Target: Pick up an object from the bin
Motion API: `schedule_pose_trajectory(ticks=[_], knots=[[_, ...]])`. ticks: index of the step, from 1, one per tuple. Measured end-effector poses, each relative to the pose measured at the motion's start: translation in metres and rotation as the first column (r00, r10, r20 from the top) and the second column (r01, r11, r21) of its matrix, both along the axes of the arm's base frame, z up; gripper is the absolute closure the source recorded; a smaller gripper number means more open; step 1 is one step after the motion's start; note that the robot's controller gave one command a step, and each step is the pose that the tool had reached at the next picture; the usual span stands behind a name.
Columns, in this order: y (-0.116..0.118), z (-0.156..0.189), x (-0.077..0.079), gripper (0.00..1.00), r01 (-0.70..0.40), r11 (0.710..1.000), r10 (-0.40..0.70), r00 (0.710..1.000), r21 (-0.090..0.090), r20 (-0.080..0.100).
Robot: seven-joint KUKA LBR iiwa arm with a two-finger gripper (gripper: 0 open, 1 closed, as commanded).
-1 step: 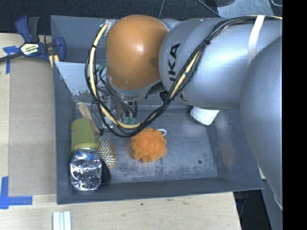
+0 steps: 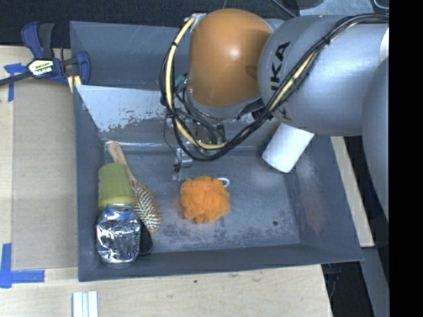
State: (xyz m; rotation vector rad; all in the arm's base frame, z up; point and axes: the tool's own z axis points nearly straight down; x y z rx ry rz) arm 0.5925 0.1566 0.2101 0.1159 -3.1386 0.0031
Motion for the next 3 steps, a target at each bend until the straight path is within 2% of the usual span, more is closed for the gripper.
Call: schedule_pose_trajectory(ticks=[1, 2, 3], knots=[[-0.059, 0.005, 0.011, 0.00, 0.401, 0.916, -0.401, 0.916, 0.000, 0.005], [-0.090, -0.077, -0.053, 0.00, 0.433, 0.901, -0.433, 0.901, -0.006, -0.002], [-0.181, -0.112, -0.014, 0.00, 0.468, 0.884, -0.468, 0.884, -0.009, 0.004]])
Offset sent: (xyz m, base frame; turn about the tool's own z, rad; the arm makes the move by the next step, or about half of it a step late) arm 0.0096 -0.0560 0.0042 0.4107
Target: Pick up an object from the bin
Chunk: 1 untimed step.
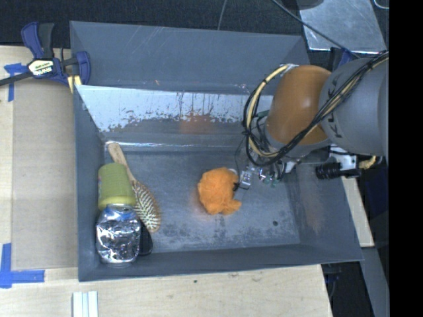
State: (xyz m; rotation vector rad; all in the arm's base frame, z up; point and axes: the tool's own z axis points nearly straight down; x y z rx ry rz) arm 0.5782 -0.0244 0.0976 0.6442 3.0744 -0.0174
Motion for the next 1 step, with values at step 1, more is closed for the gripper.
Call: schedule_pose_trajectory(ticks=[1], knots=[[0.0783, -0.0254, 0.0103, 0.00, 0.101, 0.995, -0.101, 0.995, 0.002, 0.006]])
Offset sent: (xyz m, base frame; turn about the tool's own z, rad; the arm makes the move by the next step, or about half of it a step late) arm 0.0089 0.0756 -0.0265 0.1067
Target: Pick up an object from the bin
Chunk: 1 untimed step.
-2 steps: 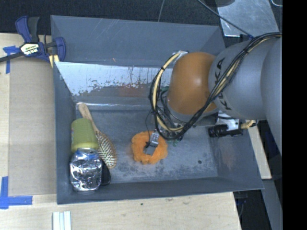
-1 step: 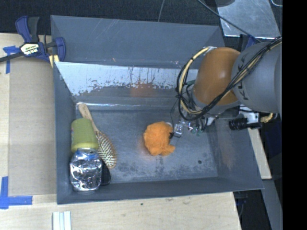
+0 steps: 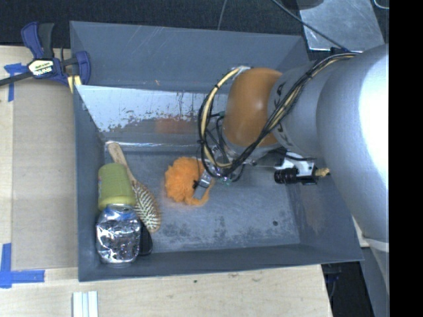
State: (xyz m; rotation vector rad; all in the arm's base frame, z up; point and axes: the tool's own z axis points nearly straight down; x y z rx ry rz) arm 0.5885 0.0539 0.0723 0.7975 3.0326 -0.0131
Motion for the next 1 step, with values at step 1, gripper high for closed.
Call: schedule_pose_trajectory(ticks=[1], knots=[[-0.0035, 0.0008, 0.0004, 1.00, 0.005, 1.000, -0.005, 1.000, -0.002, 0.001]])
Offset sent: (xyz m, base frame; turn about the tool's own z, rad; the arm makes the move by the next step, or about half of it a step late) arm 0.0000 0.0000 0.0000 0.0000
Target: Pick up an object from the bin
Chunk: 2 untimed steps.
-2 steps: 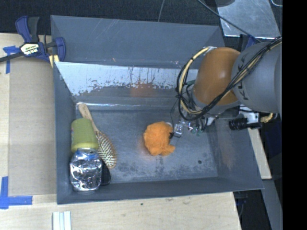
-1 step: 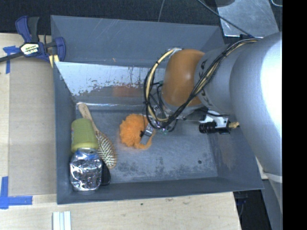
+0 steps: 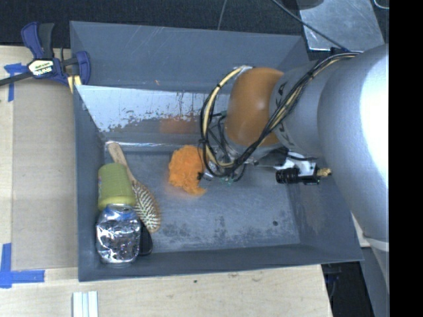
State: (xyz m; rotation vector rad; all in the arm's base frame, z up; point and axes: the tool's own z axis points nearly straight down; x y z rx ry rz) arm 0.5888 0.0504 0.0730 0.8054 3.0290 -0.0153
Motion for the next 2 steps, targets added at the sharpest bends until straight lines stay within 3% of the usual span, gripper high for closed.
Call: schedule_pose_trajectory(ticks=[1, 2], knots=[[0.0605, 0.1265, -0.0644, 1.00, -0.060, 0.998, 0.060, 0.998, 0.003, 0.008], [0.0580, 0.1222, -0.0648, 0.00, -0.056, 0.998, 0.056, 0.998, 0.000, 0.001]])
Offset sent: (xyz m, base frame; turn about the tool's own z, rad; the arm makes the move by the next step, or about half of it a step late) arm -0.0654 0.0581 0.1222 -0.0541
